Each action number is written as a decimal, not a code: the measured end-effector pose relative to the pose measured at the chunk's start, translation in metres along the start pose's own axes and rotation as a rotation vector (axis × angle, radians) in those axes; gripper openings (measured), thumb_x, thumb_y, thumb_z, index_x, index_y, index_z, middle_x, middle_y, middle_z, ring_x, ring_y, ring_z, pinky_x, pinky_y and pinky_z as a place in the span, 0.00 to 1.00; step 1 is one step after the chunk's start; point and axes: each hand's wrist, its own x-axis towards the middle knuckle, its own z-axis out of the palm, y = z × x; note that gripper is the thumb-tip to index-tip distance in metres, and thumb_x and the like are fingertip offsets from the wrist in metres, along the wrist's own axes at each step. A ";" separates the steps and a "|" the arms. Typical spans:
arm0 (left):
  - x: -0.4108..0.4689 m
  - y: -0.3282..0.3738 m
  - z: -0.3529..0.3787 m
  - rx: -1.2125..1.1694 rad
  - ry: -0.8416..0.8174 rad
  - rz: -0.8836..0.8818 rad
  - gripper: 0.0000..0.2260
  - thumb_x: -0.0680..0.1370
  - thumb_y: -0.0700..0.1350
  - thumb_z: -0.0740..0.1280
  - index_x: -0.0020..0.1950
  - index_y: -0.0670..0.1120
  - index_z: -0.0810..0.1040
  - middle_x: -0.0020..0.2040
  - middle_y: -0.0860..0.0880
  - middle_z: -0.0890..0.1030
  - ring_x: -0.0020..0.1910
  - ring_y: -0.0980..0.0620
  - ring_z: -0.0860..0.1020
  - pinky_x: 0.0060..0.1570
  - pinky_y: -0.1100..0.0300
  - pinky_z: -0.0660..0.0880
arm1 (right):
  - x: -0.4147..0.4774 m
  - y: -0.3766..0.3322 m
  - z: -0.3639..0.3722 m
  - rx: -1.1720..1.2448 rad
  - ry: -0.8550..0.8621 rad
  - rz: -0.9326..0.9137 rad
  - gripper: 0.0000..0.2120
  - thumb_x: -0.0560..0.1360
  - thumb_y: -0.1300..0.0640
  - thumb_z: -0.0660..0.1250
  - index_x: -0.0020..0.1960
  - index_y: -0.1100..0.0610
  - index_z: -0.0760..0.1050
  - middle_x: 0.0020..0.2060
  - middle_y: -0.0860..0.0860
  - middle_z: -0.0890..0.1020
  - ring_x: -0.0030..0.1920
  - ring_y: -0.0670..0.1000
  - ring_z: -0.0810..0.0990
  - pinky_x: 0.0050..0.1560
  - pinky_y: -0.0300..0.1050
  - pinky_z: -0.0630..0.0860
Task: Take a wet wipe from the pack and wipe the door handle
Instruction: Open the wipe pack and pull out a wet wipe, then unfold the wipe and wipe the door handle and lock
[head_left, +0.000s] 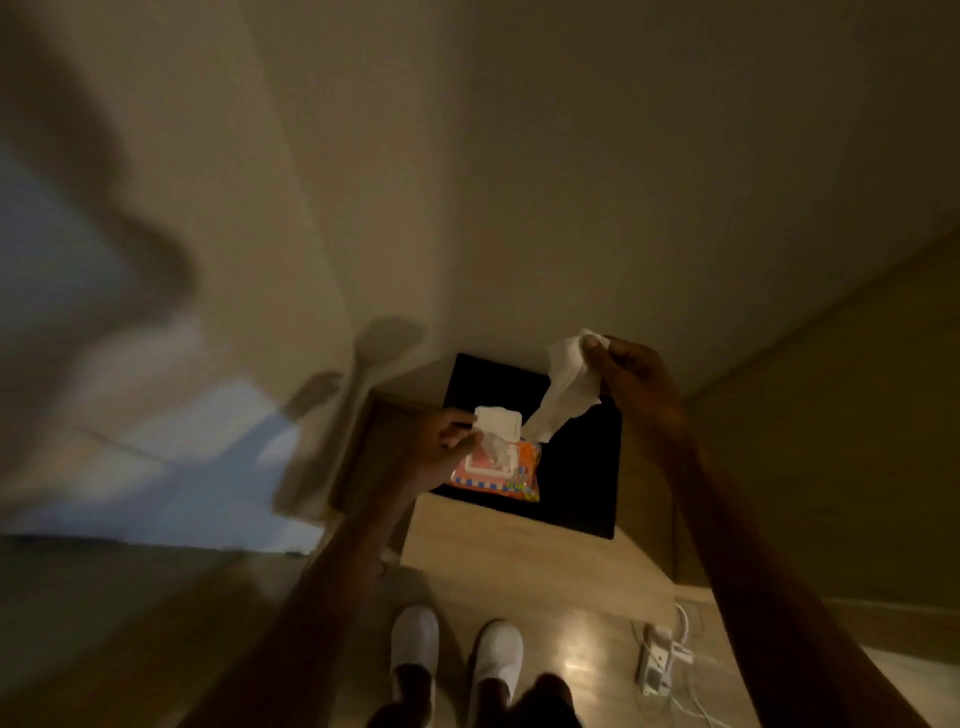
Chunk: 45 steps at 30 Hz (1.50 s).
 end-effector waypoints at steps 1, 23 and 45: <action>-0.017 0.019 -0.007 -0.035 0.017 0.007 0.14 0.75 0.39 0.70 0.60 0.39 0.77 0.51 0.43 0.80 0.53 0.51 0.78 0.39 0.77 0.73 | -0.010 -0.019 0.000 -0.007 -0.037 0.000 0.17 0.79 0.52 0.65 0.47 0.68 0.79 0.38 0.59 0.78 0.39 0.55 0.78 0.39 0.51 0.75; -0.261 0.160 -0.066 -0.105 0.556 0.200 0.08 0.75 0.47 0.70 0.42 0.42 0.80 0.42 0.47 0.84 0.41 0.62 0.80 0.42 0.70 0.73 | -0.144 -0.166 0.061 -0.088 -0.690 -0.269 0.12 0.77 0.53 0.67 0.38 0.57 0.81 0.34 0.50 0.82 0.36 0.49 0.80 0.39 0.44 0.75; -0.677 0.022 -0.153 -0.474 1.295 0.004 0.11 0.79 0.53 0.63 0.54 0.48 0.79 0.48 0.45 0.82 0.41 0.46 0.82 0.40 0.53 0.80 | -0.450 -0.165 0.319 -0.030 -1.281 -0.266 0.12 0.79 0.51 0.64 0.57 0.55 0.80 0.51 0.56 0.84 0.52 0.54 0.83 0.49 0.49 0.80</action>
